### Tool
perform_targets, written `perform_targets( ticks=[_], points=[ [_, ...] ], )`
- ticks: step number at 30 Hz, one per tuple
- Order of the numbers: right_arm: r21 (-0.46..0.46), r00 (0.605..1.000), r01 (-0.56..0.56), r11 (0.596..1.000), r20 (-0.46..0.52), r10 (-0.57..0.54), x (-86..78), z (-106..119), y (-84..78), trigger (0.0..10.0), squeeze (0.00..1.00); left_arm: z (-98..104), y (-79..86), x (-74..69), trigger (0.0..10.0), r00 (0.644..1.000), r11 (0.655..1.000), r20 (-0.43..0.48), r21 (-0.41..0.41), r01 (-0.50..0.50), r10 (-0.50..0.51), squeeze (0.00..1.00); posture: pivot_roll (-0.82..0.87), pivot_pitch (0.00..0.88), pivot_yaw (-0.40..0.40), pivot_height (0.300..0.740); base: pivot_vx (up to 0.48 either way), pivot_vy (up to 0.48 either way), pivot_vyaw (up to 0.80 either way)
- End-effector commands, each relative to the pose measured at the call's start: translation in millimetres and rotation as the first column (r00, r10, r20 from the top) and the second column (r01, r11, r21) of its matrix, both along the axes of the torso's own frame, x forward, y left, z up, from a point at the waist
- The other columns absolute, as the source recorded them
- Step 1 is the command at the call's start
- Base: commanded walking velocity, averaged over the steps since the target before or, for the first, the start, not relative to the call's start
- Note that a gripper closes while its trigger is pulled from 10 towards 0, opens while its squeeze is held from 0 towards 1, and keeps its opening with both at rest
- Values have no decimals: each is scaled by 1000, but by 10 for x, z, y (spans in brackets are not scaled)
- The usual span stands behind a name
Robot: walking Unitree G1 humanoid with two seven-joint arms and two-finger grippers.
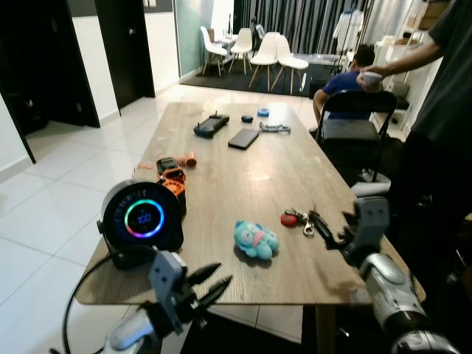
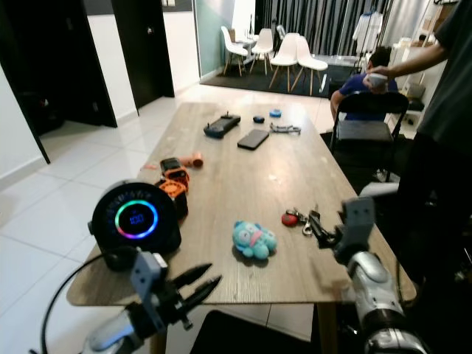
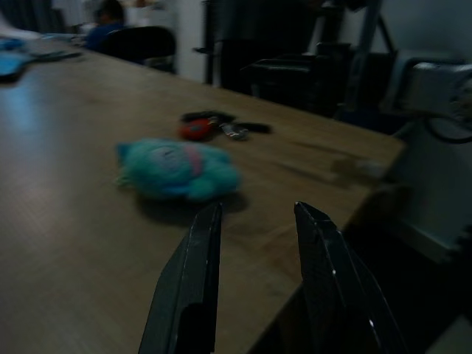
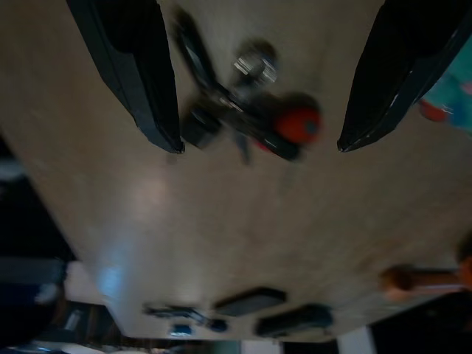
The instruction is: Hang keys on a hook
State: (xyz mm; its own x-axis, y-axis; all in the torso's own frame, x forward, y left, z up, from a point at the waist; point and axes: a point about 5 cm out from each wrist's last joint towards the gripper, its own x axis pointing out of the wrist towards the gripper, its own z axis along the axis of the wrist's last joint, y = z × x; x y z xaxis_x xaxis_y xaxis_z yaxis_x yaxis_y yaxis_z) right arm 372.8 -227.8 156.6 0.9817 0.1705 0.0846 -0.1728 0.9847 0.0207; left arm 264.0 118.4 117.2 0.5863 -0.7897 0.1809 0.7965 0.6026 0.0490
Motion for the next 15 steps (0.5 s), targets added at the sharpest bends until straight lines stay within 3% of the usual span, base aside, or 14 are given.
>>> perform_targets(
  ticks=[1,4,5,6,7,8,9,10,12,15],
  points=[
    [20,998,-24,1000,-61,25,0,-102,42,10000,0,-18,-17,-2,10000,1000,1000,-9,21,-5,5,0,25,108,-33,740,0,0,0],
    [34,995,-65,997,-72,68,23,-102,111,10000,0,-14,-22,9,10000,1000,999,-5,28,-16,17,0,29,113,-34,740,0,0,0],
    [42,987,-137,990,-75,140,44,-99,225,10000,82,5,-26,26,10000,1000,999,5,29,-25,25,0,34,120,-36,740,0,0,0],
    [42,987,-137,990,-75,140,44,-99,225,10000,82,5,-26,26,10000,1000,999,5,29,-25,25,0,34,120,-36,740,0,0,0],
    [47,979,-187,981,-72,191,54,-93,310,10000,173,22,-28,37,10000,999,999,12,28,-30,30,0,35,121,-37,740,0,0,0],
    [47,979,-187,981,-72,191,54,-93,310,10000,173,22,-28,37,10000,999,999,12,28,-30,30,0,35,121,-37,740,0,0,0],
    [56,969,-236,970,-61,240,63,-80,399,10000,694,41,-22,50,10000,999,999,20,24,-40,39,0,35,124,-34,740,0,0,0],
    [62,961,-270,961,-48,273,70,-67,472,10000,949,59,-17,59,10000,999,999,29,20,-45,44,0,34,124,-33,740,0,0,0],
    [71,956,-288,955,-39,291,74,-59,517,10000,1000,71,-10,69,10000,998,998,35,14,-56,56,0,34,125,-32,740,0,0,0],
    [72,953,-299,952,-36,302,81,-53,548,10000,1000,82,-6,79,10000,997,998,39,8,-65,65,0,33,124,-33,740,0,0,0]
  ],
)
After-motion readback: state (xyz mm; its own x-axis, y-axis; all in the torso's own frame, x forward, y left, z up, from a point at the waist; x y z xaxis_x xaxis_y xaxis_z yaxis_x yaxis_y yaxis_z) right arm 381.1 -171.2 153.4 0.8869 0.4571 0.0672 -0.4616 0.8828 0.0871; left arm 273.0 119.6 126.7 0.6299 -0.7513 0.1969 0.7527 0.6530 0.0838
